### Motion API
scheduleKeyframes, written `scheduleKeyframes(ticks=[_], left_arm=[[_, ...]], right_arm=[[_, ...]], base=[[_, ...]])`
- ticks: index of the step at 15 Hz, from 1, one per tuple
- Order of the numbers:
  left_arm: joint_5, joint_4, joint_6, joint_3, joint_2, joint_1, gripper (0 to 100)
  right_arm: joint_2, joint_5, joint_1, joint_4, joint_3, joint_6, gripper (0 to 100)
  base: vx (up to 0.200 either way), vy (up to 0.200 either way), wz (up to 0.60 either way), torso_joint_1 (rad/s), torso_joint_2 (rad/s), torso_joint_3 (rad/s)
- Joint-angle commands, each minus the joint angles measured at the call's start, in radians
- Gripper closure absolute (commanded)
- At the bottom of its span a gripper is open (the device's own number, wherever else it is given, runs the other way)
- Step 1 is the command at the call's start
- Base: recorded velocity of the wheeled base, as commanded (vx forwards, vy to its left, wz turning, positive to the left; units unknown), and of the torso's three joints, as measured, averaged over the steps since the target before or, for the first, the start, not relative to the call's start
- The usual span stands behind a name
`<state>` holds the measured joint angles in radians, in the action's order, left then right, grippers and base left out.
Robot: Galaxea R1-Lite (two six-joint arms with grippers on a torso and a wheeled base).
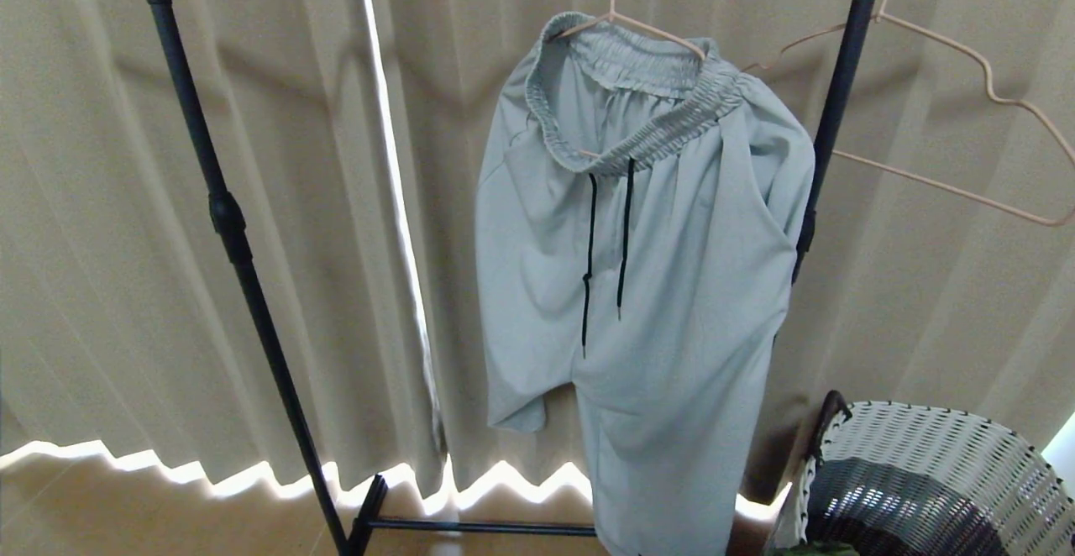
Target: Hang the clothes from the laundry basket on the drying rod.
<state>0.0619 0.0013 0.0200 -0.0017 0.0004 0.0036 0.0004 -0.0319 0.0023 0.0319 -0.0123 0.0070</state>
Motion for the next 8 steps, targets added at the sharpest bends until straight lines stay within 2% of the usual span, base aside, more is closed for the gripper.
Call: scheduleKeyframes(ticks=[1,8], left_arm=[[0.001,0.0,0.0,0.0,0.0,-0.001,0],[0.003,0.0,0.0,0.0,0.0,-0.001,0]], right_arm=[[0.0,-0.002,0.001,-0.003,0.0,0.002,0],[0.0,-0.008,0.001,-0.004,0.002,-0.001,0]], base=[[0.0,0.0,0.0,0.0,0.0,0.0],[0.0,0.0,0.0,0.0,0.0,0.0]])
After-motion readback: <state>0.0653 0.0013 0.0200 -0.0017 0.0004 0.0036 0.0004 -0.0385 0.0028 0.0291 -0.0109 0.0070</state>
